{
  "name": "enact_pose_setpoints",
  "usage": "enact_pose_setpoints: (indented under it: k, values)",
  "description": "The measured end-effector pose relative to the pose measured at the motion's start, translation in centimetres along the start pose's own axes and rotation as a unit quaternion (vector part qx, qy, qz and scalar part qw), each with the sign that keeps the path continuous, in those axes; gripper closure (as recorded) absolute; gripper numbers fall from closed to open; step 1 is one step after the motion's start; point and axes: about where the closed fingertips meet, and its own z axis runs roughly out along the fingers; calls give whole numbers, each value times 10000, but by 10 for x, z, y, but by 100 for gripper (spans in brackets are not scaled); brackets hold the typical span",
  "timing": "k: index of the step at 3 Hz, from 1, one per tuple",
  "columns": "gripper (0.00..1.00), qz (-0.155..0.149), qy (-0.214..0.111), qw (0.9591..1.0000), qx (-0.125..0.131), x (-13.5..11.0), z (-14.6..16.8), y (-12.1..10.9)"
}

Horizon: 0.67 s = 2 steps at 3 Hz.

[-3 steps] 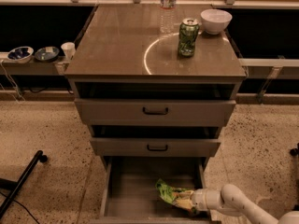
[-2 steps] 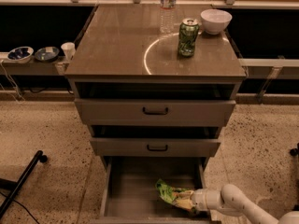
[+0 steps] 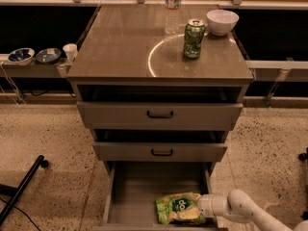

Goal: Place green rice chip bag into bottom drawer

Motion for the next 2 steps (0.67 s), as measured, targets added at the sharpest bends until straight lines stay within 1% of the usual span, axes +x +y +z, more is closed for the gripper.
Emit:
enact_pose_setpoints:
  k: [1, 2]
  values:
    - [0, -286, -158, 9994, -115, -21, -14, 26]
    - [0, -288, -159, 9993, -148, -21, -13, 31]
